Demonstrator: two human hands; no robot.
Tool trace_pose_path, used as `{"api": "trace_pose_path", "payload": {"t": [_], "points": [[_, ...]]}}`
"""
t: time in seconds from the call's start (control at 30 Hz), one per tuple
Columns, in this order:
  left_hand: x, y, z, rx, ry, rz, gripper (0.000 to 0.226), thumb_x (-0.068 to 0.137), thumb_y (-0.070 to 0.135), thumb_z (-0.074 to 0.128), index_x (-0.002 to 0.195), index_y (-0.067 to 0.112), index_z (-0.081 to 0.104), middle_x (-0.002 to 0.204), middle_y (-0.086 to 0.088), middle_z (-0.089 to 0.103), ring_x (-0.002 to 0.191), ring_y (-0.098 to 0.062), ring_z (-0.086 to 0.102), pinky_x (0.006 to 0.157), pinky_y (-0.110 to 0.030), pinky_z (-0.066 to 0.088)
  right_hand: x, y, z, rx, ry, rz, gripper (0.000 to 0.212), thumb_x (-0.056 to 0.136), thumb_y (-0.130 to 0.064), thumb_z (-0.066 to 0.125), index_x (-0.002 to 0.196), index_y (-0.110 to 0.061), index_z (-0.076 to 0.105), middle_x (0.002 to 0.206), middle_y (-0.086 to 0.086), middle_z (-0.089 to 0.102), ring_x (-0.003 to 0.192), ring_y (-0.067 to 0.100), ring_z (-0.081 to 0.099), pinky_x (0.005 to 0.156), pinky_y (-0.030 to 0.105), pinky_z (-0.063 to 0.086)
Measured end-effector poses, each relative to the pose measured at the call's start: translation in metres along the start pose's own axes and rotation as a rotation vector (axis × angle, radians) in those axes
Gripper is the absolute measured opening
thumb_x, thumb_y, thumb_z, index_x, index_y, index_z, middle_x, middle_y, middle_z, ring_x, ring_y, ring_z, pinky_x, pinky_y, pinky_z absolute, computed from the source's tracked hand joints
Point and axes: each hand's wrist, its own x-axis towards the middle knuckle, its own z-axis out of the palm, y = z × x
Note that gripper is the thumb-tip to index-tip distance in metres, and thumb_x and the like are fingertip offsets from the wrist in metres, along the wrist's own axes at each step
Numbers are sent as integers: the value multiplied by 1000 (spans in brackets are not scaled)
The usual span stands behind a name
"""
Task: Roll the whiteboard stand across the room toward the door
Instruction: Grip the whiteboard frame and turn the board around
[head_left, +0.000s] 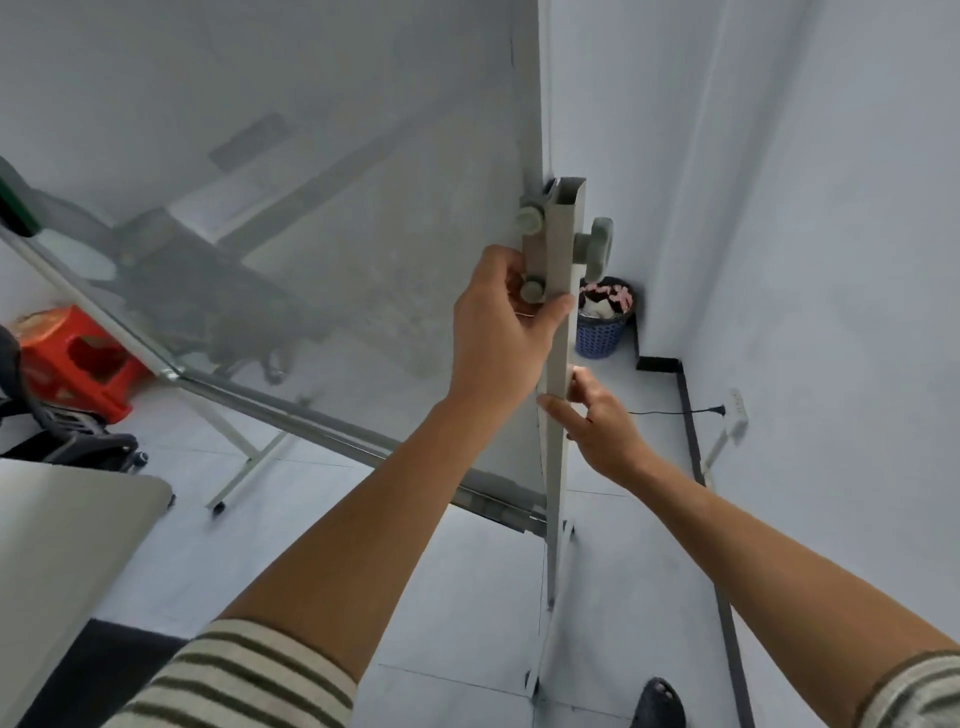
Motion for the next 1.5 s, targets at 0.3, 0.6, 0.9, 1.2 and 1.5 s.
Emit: {"api": "trace_pose_path", "payload": {"t": [0.3,0.6,0.9,1.2,1.5], "points": [[-93,44,-29,4,-28,8,40,80,23,76,108,6,53,99,-7,68,83,-17,69,75,-21,58,-111,-10,5,-16,1,26,52,78,-64,53,113,-26,51,102,-1,67,92,20,64,75,54,55],[-186,99,-57,-9,-76,-14,42,80,21,76,110,4,52,100,-3,66,81,-14,65,77,-22,59,-229,-24,5,-28,36,29,45,86,-52,56,117,-19,51,101,-1,65,88,20,63,76,52,56],[-292,142,-92,-73,-180,50,40,81,24,75,108,6,52,104,-11,66,86,-24,67,81,-32,59,-367,-39,28,-68,191,77,45,87,-53,54,119,-20,50,108,-1,65,100,17,63,79,51,57],[-405,193,-137,-144,-286,113,41,82,23,74,110,6,49,104,-10,67,87,-25,67,84,-38,59,-511,-63,55,-35,316,123,20,94,-34,54,112,-29,50,102,-22,60,105,3,60,86,49,55],[-507,254,-161,-120,-295,105,42,81,23,75,111,6,50,106,-10,67,89,-25,67,87,-40,58,-631,-68,49,-73,322,126,34,91,-42,54,120,-23,51,103,-23,60,105,6,60,85,52,56]]}}
